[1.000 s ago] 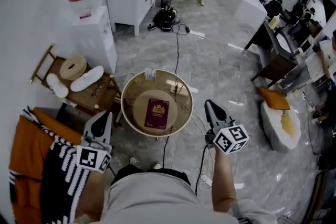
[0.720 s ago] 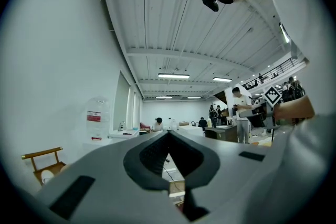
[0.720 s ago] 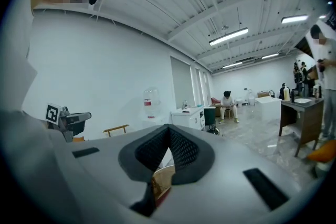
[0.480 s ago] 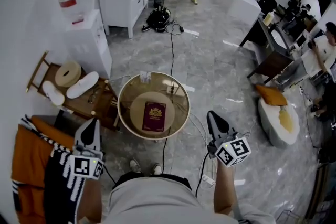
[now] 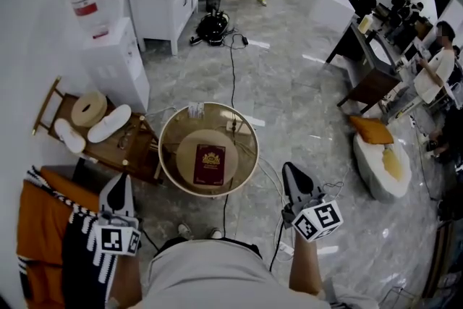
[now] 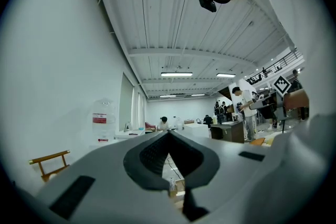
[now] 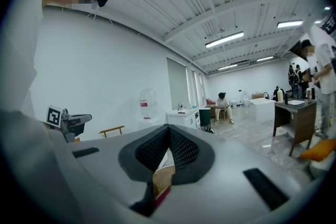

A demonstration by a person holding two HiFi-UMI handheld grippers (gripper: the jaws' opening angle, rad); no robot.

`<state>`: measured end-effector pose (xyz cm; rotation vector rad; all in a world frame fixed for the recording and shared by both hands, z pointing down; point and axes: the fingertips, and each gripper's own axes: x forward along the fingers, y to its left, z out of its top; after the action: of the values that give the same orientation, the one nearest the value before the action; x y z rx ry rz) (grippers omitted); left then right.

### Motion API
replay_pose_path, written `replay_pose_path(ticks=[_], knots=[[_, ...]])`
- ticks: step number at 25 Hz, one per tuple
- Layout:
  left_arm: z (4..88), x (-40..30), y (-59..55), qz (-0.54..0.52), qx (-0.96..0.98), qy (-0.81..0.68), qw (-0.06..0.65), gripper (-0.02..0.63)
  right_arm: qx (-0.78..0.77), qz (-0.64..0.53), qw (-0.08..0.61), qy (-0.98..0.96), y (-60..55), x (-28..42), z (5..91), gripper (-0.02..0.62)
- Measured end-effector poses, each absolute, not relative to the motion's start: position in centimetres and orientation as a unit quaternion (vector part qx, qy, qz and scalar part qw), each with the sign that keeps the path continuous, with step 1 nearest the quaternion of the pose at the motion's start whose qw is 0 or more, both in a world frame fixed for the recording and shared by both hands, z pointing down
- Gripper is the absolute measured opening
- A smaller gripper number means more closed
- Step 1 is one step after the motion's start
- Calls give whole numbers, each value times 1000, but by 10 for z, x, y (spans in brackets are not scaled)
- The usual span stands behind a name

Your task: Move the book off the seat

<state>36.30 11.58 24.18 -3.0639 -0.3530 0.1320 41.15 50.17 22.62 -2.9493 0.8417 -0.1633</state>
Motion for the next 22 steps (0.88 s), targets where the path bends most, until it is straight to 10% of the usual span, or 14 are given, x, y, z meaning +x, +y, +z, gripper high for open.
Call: replay_pose_path(ticks=[22], knots=[[238,402,104,49,-989,-137,22,15,-953,-33,48,296,445,442,211,21]])
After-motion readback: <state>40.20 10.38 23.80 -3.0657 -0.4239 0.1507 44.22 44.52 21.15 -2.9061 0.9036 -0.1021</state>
